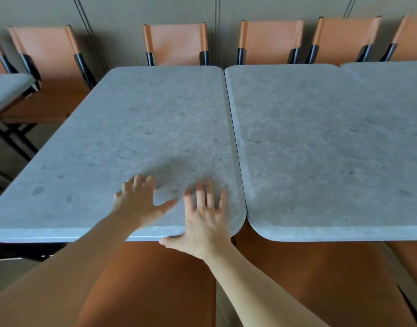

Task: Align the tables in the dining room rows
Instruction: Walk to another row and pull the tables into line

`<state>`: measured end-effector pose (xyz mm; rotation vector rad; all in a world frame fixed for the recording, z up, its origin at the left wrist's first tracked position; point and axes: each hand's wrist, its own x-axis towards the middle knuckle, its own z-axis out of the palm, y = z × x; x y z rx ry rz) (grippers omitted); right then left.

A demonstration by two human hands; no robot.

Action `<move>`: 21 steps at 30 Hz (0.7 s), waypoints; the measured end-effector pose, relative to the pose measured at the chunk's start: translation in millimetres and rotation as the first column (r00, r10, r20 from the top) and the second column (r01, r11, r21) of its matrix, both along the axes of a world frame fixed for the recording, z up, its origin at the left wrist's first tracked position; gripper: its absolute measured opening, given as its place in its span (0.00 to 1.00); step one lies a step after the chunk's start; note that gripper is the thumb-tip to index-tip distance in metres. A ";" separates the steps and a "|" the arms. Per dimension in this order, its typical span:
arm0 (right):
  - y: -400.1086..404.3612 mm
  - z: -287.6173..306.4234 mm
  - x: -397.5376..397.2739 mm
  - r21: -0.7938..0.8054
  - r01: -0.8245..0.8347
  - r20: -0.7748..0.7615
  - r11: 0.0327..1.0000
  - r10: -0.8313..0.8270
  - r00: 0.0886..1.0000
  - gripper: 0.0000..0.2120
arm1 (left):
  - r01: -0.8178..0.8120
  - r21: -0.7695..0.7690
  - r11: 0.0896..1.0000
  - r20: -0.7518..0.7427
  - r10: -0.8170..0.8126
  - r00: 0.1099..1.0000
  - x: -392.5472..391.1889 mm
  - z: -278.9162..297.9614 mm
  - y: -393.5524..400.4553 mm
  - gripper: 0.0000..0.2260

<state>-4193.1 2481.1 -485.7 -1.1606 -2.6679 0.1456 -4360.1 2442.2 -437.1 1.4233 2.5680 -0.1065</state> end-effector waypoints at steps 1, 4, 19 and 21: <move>0.9 3.9 0.4 -0.032 -0.006 0.014 0.999 0.006 1.000 0.59 | 0.008 0.005 1.000 0.009 -0.008 1.000 2.0 2.2 -4.8 0.32; 3.9 23.1 -0.1 -0.209 -0.017 0.118 0.978 0.043 0.992 0.58 | 0.045 -0.007 0.999 0.096 -0.045 0.994 7.3 10.1 -29.6 0.31; -167.5 234.7 -77.7 -0.679 -0.167 -0.466 0.715 -0.244 0.850 0.15 | -0.626 0.469 0.623 0.870 -0.203 0.450 -40.0 225.1 -258.2 0.07; -217.9 258.5 -102.6 -0.671 -0.192 -0.522 0.716 -0.273 0.808 0.14 | -0.618 0.505 0.603 0.851 -0.229 0.472 -63.6 245.7 -316.9 0.07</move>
